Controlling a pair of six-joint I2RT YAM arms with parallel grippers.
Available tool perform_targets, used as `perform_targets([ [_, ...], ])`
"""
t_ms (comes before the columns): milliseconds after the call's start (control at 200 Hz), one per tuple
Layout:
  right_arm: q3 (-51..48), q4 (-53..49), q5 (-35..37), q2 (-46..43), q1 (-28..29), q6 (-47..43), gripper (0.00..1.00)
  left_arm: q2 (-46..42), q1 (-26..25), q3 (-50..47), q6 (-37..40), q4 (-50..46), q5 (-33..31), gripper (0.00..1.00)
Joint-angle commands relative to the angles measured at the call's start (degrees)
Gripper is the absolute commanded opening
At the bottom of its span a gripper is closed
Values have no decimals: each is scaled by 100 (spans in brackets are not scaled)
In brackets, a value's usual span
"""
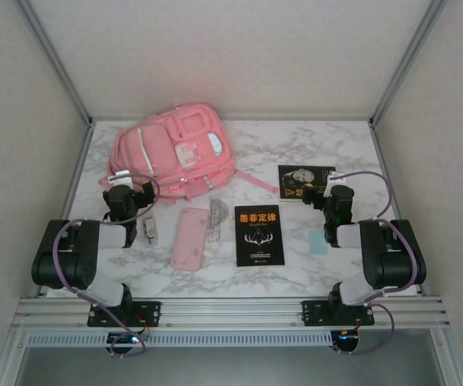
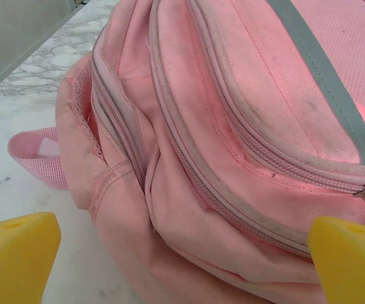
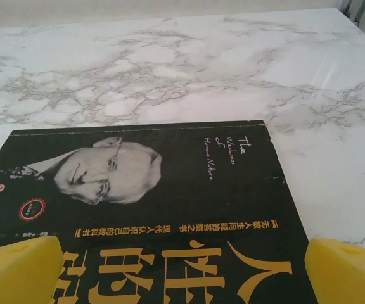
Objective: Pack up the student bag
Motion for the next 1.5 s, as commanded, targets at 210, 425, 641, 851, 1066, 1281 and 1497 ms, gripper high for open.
perform_targets([
  [210,81,4,-117,37,-24,-103,99,-9,-25,77,46,67,103,100],
  [425,84,-1,-121,39,-29,-103,99,-5,-6,78,38,62,140,100],
  [641,86,0,-122,39,-27,-99,99,-9,24,94,20,32,216,100],
  [851,77,-1,-119,39,-26,-103,99,-9,21,85,20,36,218,100],
  [1066,1265,-2366,685,-665,21,169,99,-647,-66,813,27,-1674,-99,100],
  [1281,3078,-4967,-21,-764,168,1934,99,-1135,-250,1940,-870,-3638,-61,100],
  [1497,3885,-5507,-947,-201,1281,3895,99,-1269,-597,2918,-2012,-5603,360,100],
])
